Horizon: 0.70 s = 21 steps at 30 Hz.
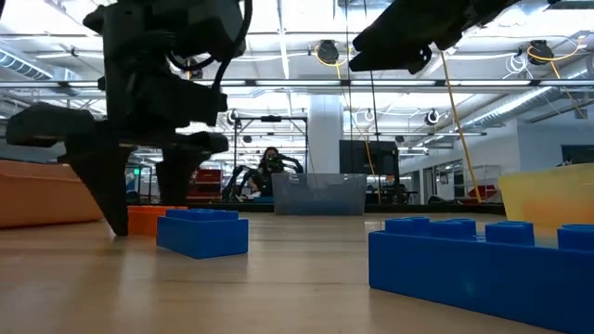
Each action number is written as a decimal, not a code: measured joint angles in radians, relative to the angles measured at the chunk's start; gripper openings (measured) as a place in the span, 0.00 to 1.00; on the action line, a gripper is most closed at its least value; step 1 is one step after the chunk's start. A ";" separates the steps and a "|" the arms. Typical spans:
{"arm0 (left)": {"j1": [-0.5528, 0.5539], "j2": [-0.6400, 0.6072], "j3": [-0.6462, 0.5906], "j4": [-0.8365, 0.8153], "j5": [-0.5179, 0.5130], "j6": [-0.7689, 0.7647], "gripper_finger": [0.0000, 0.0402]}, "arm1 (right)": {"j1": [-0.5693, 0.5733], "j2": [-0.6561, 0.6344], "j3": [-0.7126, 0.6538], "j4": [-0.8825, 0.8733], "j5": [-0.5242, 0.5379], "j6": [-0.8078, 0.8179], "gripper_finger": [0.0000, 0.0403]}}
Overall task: Sort & place blocks by color
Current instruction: Put the orange game piece into the yellow bin
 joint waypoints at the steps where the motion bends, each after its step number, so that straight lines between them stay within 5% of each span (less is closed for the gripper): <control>1: 0.008 0.001 0.000 0.000 0.014 -0.003 0.57 | -0.001 0.000 0.000 -0.002 0.000 -0.004 0.55; 5: 0.043 0.001 -0.002 0.014 0.062 -0.020 0.35 | -0.001 0.000 0.000 0.003 -0.004 -0.031 0.55; 14: 0.103 -0.113 -0.007 0.108 0.052 -0.084 0.35 | 0.006 0.000 0.000 0.032 -0.009 -0.136 0.55; 21: 0.209 -0.238 -0.002 0.266 0.269 -0.220 0.35 | 0.008 0.014 0.000 0.151 -0.008 -0.467 0.55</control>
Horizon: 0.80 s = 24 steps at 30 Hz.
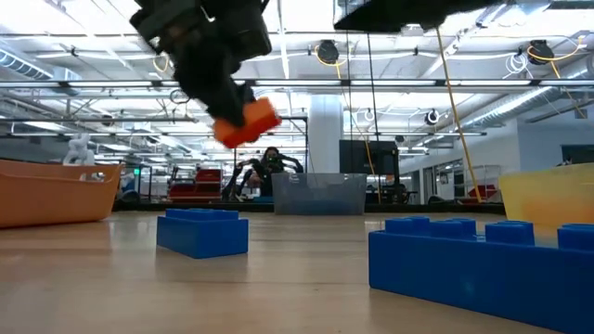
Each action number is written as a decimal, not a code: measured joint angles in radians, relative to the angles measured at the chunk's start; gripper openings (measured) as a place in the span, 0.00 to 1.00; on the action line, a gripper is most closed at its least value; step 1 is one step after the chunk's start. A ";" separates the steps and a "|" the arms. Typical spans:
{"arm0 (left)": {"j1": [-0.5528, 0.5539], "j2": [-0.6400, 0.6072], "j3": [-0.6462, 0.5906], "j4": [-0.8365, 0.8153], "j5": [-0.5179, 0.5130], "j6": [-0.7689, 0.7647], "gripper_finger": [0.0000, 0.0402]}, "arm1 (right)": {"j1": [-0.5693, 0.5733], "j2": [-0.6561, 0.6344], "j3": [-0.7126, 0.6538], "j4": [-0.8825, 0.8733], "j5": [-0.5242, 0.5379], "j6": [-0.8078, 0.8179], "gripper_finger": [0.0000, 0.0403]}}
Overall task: Sort & place blocks by color
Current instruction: Put the orange game piece into the yellow bin
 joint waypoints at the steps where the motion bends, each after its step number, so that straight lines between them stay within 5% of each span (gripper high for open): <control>1: 0.013 -0.005 0.000 0.016 0.030 -0.039 0.35 | 0.000 0.008 0.000 0.039 0.000 -0.039 0.55; 8: 0.036 -0.003 0.000 0.045 0.144 -0.127 0.47 | -0.011 0.054 0.001 0.111 -0.027 -0.216 0.55; 15: 0.039 -0.004 0.000 0.094 0.188 -0.208 0.35 | -0.034 0.182 0.005 0.279 -0.034 -0.299 0.55; 20: 0.039 -0.004 0.000 0.092 0.196 -0.207 0.36 | -0.041 0.258 0.030 0.309 -0.053 -0.317 0.55; 24: 0.039 -0.004 0.000 0.091 0.199 -0.207 0.47 | -0.047 0.311 0.061 0.315 -0.056 -0.341 0.55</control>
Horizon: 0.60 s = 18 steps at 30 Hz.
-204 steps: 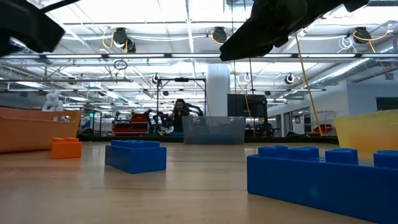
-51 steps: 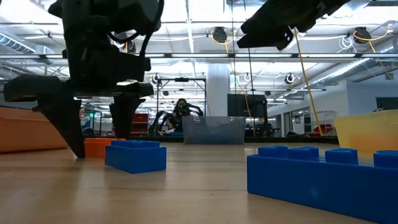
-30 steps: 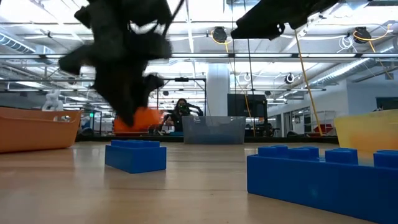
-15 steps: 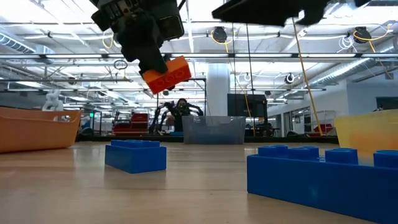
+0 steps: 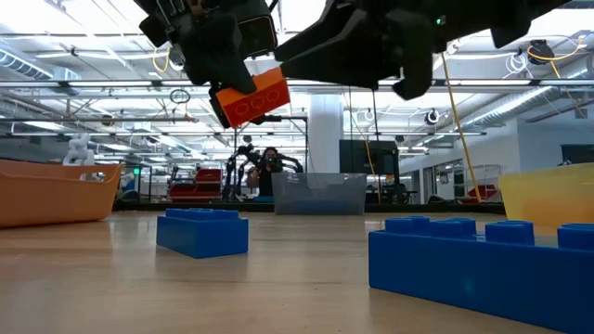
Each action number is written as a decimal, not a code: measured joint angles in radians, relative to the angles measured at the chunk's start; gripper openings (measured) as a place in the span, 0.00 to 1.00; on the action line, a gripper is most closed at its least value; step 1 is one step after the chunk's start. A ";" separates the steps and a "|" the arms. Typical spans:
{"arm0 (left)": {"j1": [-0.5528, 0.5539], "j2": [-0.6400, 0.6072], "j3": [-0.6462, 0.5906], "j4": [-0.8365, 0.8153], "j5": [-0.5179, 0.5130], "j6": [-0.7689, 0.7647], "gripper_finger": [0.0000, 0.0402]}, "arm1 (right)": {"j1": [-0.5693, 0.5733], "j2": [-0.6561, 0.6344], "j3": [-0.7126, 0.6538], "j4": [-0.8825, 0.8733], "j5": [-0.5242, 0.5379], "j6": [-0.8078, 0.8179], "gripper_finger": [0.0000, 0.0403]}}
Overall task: Sort & place blocks by color
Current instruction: Put the orange game piece into the yellow bin, then put the blue game piece into the black bin
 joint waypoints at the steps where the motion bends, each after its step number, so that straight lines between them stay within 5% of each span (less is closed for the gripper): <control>1: -0.001 0.000 0.000 0.000 -0.001 0.001 0.49 | -0.001 0.009 0.007 0.000 0.000 -0.003 0.55; 6: -0.004 0.000 0.000 0.000 0.001 -0.007 0.51 | -0.028 0.046 0.024 0.003 0.003 -0.003 0.55; 18: -0.003 -0.001 0.002 -0.052 -0.002 0.016 0.26 | -0.031 0.058 0.038 -0.098 0.003 0.183 0.55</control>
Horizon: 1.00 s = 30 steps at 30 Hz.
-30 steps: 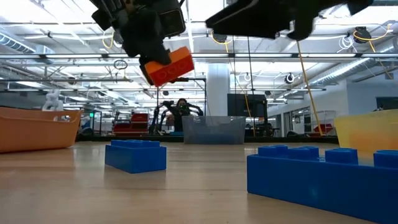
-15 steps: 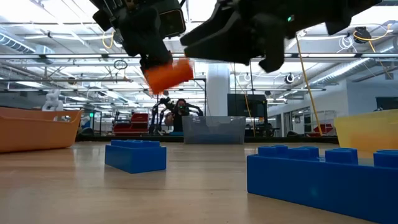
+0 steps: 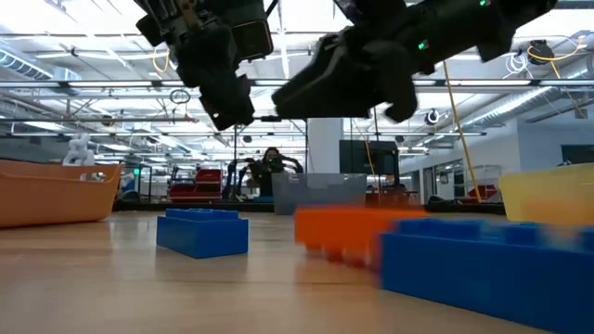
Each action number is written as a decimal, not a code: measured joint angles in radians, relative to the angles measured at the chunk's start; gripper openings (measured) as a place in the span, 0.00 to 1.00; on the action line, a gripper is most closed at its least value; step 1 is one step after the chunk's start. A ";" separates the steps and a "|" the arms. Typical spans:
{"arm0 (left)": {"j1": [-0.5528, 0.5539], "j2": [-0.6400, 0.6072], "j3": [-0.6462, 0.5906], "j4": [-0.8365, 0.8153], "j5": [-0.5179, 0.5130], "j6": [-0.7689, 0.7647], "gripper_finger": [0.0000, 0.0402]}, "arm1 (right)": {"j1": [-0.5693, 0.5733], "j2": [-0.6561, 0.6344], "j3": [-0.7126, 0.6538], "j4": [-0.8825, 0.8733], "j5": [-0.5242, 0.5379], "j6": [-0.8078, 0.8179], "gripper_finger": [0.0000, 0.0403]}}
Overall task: Sort & place blocks by color
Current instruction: Put the blue game piece into the black bin
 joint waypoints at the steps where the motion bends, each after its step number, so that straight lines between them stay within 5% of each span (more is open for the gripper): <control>1: 0.000 0.000 0.000 -0.014 -0.005 0.010 0.25 | 0.008 -0.013 0.000 -0.035 0.001 0.037 0.55; 14: -0.037 0.000 0.000 0.090 -0.263 0.101 0.33 | 0.074 -0.248 -0.008 -0.376 0.030 0.431 0.55; 23: -0.093 0.000 0.000 0.189 -0.503 0.172 0.41 | 0.085 -0.278 -0.064 -0.500 -0.032 0.672 0.55; 30: -0.111 -0.001 0.000 0.391 -0.552 0.222 0.45 | 0.094 -0.279 -0.065 -0.420 -0.025 0.773 0.55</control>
